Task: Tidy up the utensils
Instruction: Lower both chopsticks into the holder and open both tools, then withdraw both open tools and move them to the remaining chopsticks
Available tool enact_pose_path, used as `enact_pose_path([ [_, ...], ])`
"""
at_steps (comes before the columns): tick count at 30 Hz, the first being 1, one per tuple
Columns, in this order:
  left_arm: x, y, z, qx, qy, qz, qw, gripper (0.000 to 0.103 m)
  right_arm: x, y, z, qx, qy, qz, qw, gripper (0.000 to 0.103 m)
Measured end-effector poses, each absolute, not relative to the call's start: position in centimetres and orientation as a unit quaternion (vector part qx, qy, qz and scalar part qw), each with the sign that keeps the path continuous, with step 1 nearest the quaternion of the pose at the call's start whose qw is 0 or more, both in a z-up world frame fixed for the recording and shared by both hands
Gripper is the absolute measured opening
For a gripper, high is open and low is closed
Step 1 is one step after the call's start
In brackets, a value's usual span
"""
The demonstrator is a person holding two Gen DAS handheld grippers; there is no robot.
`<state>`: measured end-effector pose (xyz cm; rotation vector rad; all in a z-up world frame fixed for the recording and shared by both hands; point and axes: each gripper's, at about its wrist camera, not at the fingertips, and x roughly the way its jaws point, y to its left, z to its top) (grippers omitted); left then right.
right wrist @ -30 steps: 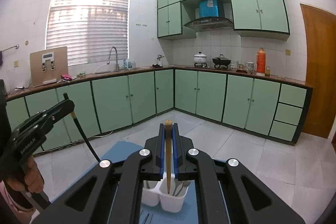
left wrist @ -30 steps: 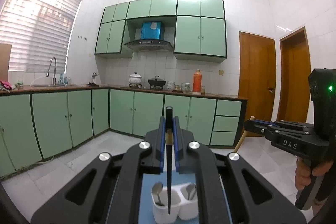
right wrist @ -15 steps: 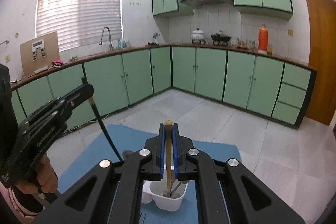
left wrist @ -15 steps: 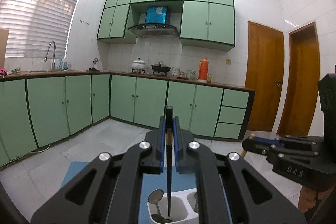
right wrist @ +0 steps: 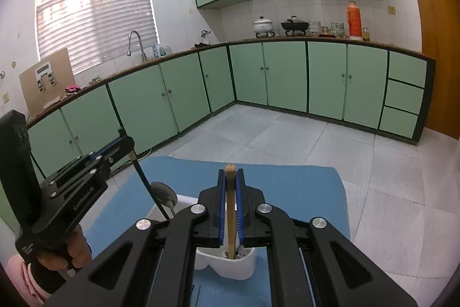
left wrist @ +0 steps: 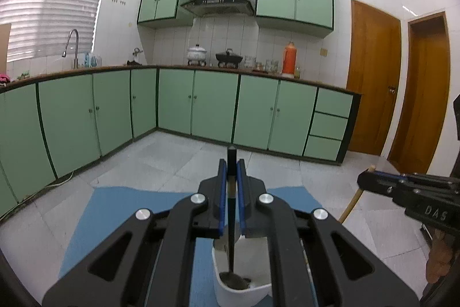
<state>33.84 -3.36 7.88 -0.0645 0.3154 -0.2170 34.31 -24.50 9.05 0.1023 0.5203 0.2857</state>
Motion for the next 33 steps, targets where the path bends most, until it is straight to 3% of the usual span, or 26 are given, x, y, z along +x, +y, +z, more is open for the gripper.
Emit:
enact_pose_path([
  [11,32.5,-2.1,7.7,-0.035,0.156,-0.108,0.981,0.008,33.8,-25.5,9.0,0.062,0.247,0.129,0.958,0.01],
  [15,31.9,-1.6,8.3,-0.047,0.15,-0.108,0.982,0.033,33.2,-25.9,9.3,0.064,0.237,0.126,0.961,0.014],
  [17,31.2,-1.1,8.7,-0.051,0.142,-0.11,0.982,0.034,32.6,-26.1,9.6,0.059,0.229,0.119,0.964,0.021],
  [25,27.6,-0.3,9.8,-0.049,0.113,-0.108,0.987,0.068,29.7,-27.0,10.4,0.049,0.197,0.103,0.974,0.042],
  [33,22.2,0.7,8.7,-0.044,0.106,-0.104,0.988,0.085,24.2,-26.8,9.8,0.042,0.163,0.096,0.981,0.064],
])
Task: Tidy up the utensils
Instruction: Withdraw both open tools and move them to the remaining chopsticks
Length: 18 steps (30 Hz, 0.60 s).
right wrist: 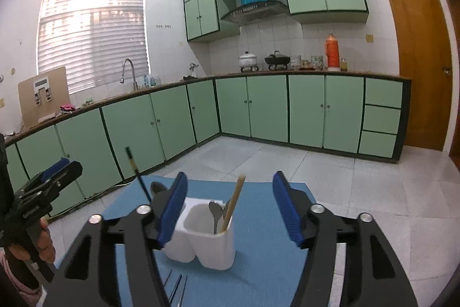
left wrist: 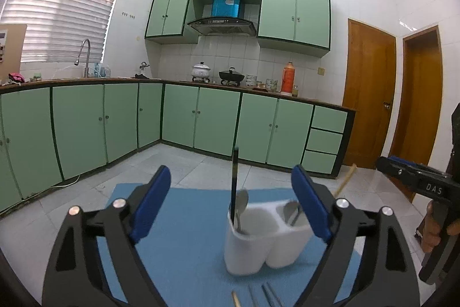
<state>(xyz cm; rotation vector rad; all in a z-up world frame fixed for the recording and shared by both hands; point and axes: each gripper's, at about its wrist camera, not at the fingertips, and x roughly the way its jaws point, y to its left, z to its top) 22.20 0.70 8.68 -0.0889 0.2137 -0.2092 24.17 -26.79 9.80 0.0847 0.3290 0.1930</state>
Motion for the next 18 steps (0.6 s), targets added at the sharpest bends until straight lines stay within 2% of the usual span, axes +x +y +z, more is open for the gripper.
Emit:
enact_pose_path([
  [7,17.0,1.0,4.3,-0.017,0.129,-0.096,0.987,0.089,18.3,-24.9,5.8,0.019,0.156,0.086,0.984,0.073],
  [18,10.8,1.9,-3.6,-0.008,0.175,-0.078,0.981,0.089,12.3,-23.1,-2.3,0.041,0.193,0.071,0.978,0.074],
])
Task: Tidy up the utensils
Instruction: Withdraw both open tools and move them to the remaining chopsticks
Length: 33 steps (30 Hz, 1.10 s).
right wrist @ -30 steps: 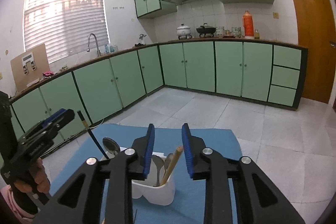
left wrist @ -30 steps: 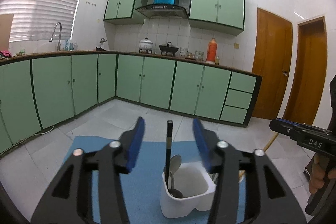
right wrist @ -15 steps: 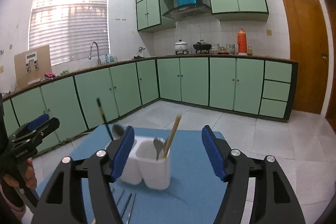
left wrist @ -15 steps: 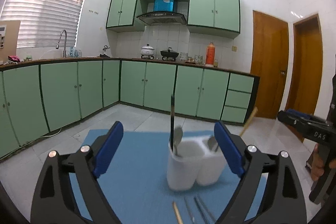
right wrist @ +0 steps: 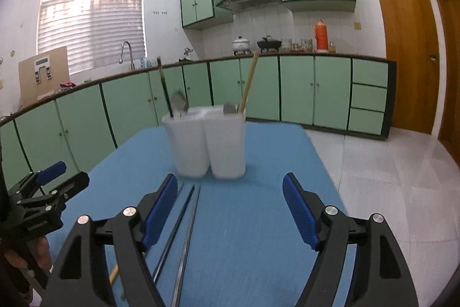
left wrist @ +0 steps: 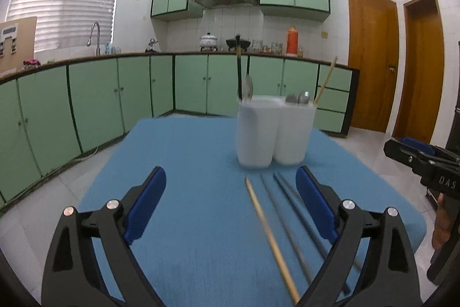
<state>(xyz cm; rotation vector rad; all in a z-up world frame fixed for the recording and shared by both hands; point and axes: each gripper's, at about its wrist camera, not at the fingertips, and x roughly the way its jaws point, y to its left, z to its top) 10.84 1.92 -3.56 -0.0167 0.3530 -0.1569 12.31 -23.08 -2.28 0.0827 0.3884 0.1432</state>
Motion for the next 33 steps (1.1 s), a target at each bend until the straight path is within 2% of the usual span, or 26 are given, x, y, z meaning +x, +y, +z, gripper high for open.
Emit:
enact_pose_path([
  [12,6.8,2.0,-8.9,0.015,0.183,-0.059,0.981,0.089,7.9,-21.0,-9.6,0.032,0.198,0.054,0.978,0.073],
  [17,5.3,1.8,-10.2,0.022,0.172,-0.055,0.983,0.089,6.4,-20.0,-10.8,0.027,0.192,0.061,0.979,0.067],
  [22,5.1,1.8,-11.1,0.018,0.179,-0.053,0.982,0.089,5.8,-19.2,-11.8,0.012,0.194,0.063,0.979,0.053],
  [33,4.2,1.7,-11.7,0.015,0.179,-0.058,0.982,0.089,4.8,-17.8,-12.9,-0.002,0.183,0.064,0.981,0.031],
])
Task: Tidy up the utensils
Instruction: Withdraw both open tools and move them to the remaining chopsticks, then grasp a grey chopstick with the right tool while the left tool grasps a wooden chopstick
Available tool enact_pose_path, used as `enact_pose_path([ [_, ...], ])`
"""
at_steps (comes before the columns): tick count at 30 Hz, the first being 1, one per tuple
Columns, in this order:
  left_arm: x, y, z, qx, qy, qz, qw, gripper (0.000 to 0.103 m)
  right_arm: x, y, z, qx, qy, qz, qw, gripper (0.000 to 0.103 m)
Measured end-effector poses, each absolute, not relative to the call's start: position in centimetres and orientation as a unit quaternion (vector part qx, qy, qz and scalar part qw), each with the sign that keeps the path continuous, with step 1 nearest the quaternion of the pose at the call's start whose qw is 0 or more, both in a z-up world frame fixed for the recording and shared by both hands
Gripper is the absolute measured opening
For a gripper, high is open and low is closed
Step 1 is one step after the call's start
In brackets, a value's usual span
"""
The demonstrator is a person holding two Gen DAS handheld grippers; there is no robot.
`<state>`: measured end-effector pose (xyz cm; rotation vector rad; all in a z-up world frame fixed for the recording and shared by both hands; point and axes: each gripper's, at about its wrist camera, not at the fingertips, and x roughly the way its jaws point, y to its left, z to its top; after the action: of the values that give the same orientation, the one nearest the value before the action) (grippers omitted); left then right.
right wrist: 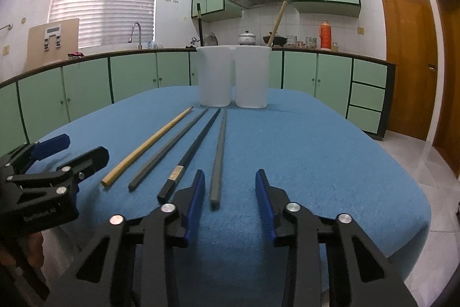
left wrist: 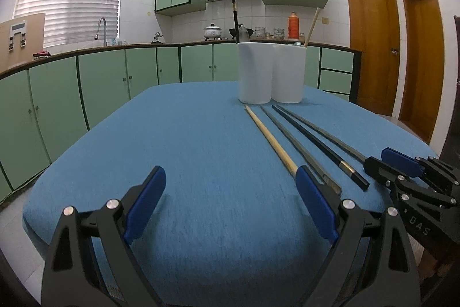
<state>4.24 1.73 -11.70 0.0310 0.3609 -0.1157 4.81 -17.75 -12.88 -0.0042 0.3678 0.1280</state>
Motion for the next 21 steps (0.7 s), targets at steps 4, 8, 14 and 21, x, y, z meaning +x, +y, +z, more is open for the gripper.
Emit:
enact_pose_path([
  [4,4.0,1.8,-11.6,0.01,0.18,-0.056,0.982,0.089,4.2,-17.1,-13.4,-0.012,0.17,0.062,0.983,0.02],
  [8,3.8,1.7,-11.6,0.007,0.18,-0.057,0.982,0.089,4.1,-16.9,-13.5,-0.013,0.164,0.06,0.985,0.015],
  [14,3.9,1.3,-11.4,0.003,0.181,-0.063,0.982,0.089,3.8,-16.5,-13.7,-0.021,0.159,0.062,0.985,0.007],
  [21,4.2,0.7,-11.6,-0.001,0.187,-0.071,0.98,0.088,3.1,-17.3,-13.4,-0.013,0.153,0.036,0.988,0.007],
])
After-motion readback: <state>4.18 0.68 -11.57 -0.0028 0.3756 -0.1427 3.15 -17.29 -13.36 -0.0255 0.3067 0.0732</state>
